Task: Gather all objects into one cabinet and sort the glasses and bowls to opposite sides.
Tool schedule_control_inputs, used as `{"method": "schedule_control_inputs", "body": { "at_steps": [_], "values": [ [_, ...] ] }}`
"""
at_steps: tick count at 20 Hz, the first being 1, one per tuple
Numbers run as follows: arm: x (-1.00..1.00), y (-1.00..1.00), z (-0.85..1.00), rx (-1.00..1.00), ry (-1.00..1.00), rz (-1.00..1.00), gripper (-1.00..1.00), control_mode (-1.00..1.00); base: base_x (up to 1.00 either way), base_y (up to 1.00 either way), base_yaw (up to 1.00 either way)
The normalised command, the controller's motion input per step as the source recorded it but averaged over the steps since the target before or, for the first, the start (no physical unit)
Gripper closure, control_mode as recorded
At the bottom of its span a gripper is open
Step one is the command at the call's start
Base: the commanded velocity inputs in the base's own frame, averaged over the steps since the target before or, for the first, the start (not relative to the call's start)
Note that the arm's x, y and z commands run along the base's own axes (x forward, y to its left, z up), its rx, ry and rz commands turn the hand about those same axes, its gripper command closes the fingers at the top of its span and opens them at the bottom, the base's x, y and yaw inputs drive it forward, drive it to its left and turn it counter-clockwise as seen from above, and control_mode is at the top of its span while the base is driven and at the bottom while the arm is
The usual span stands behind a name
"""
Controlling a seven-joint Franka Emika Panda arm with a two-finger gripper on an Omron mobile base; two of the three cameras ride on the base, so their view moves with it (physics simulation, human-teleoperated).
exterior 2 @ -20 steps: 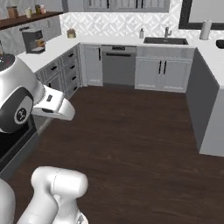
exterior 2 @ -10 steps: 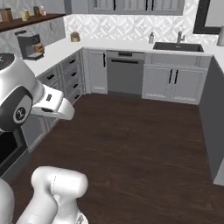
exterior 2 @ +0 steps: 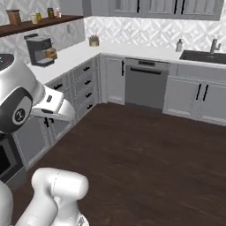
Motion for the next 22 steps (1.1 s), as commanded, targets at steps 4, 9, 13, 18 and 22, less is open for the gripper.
{"method": "schedule_control_inputs", "body": {
  "at_steps": [4,9,13,18,22],
  "values": [
    [0.00,0.00,0.00,0.00,0.00,0.00,-1.00,1.00,0.98,-0.07,0.66],
    [0.00,0.00,0.00,0.00,0.00,0.00,-1.00,1.00,0.83,-0.24,0.51],
    [0.00,0.00,0.00,0.00,0.00,0.00,-1.00,1.00,0.89,-0.27,0.41],
    [0.00,0.00,0.00,0.00,0.00,0.00,-1.00,1.00,0.78,-0.27,0.41],
    [0.00,0.00,0.00,0.00,0.00,0.00,-1.00,1.00,0.76,-0.23,0.47]
  ]
}}
